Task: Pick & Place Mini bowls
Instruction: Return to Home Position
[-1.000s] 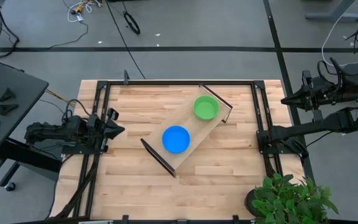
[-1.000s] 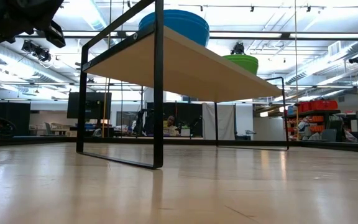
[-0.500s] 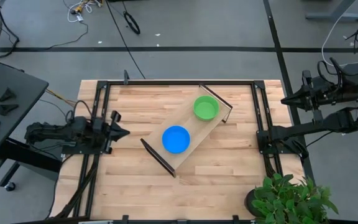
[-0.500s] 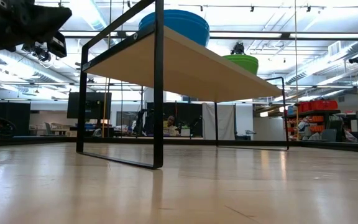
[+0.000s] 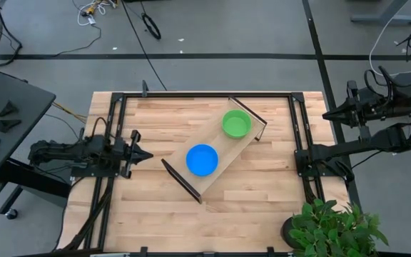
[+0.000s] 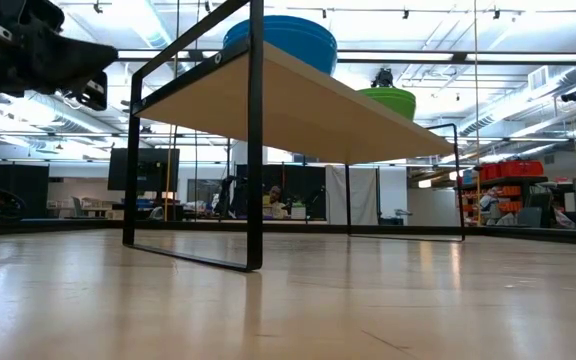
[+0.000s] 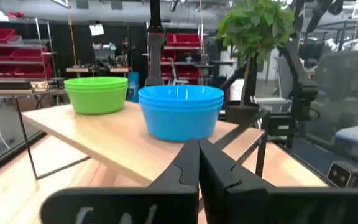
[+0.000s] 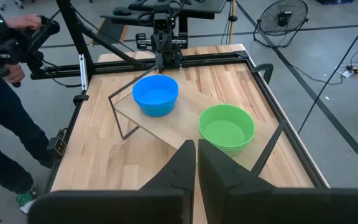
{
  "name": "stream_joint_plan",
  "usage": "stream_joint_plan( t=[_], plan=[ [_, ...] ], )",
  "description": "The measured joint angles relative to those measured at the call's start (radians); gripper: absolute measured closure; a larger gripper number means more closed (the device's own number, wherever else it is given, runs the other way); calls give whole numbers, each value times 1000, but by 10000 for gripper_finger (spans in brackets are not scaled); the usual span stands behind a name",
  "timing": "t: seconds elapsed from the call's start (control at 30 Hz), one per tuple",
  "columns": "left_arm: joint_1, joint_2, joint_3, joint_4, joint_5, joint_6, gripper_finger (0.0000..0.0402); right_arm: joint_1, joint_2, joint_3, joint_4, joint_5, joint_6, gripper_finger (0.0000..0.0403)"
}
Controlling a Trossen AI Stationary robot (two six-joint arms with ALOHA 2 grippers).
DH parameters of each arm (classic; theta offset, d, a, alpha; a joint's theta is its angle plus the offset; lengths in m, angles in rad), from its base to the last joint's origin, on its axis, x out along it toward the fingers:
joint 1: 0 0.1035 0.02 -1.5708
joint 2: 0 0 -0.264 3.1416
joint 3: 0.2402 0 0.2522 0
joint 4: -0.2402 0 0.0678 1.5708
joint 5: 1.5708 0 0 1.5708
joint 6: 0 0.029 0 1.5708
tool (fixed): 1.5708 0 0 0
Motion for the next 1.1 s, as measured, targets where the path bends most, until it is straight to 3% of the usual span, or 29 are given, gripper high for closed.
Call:
stream_joint_plan(
  t=[0.5,0.67,1.1],
  plan=[
    [0,0,0,-106,-18,42,401,0,0,0,0,0,0,380],
    [0,0,0,-112,-64,44,394,0,0,0,0,0,0,380],
    [0,1,-1,-78,-63,40,370,0,0,0,0,0,0,380]
  ],
)
